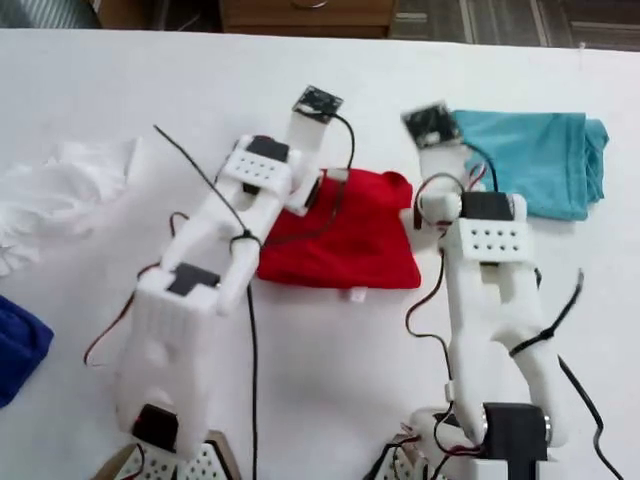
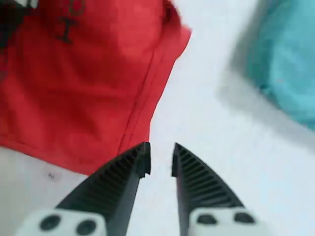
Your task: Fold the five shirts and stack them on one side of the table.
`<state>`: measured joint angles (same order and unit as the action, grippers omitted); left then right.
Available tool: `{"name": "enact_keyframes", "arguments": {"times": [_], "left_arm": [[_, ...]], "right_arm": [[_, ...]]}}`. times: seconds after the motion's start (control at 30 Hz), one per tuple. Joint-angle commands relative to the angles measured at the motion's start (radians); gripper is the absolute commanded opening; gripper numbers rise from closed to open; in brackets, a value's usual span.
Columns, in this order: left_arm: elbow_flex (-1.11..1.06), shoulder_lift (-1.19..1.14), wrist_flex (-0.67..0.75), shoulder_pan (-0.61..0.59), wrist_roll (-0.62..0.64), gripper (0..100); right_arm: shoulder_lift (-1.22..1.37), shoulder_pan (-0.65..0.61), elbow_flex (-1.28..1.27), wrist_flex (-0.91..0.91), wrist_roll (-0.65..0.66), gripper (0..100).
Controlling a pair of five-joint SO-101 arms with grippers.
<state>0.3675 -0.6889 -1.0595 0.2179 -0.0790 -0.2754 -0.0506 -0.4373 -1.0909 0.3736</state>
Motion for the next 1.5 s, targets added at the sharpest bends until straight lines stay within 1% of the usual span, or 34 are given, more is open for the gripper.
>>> {"name": "enact_keyframes", "arguments": {"times": [0.0,0.13,0.27,0.4,0.5,0.73,0.9,1.07,1.23,1.3,1.47], "left_arm": [[0.202,-0.072,-0.066,0.009,-0.002,3],[0.409,-0.21,-0.163,0.011,-0.002,3],[0.591,-0.331,-0.293,0.011,0.0,3],[0.748,-0.427,-0.367,0.009,0.0,3],[0.849,-0.482,-0.41,0.011,0.0,3],[1.032,-0.58,-0.482,0.009,0.0,3],[1.113,-0.623,-0.511,0.009,0.0,3],[1.136,-0.637,-0.529,0.009,0.002,3],[1.136,-0.637,-0.529,-0.008,0.066,3],[1.136,-0.637,-0.531,-0.009,0.072,3],[1.136,-0.637,-0.555,-0.009,0.075,3]], "right_arm": [[0.027,-0.018,0.114,0.102,-0.052,1.9],[0.291,-0.054,0.29,0.114,-0.063,2.0],[0.558,-0.088,0.574,0.085,-0.063,2.0],[0.786,-0.125,0.907,-0.031,-0.064,2.0],[0.967,-0.133,1.109,-0.113,-0.064,2.0],[1.28,-0.099,1.501,-0.286,-0.064,2.0],[1.42,-0.077,1.694,-0.364,-0.064,2.0],[1.514,-0.027,1.804,-0.406,-0.064,2.0],[1.541,0.05,1.886,-0.435,-0.063,2.0],[1.543,0.071,1.9,-0.444,-0.06,2.0],[1.535,0.074,1.924,-0.469,-0.057,2.0]]}}
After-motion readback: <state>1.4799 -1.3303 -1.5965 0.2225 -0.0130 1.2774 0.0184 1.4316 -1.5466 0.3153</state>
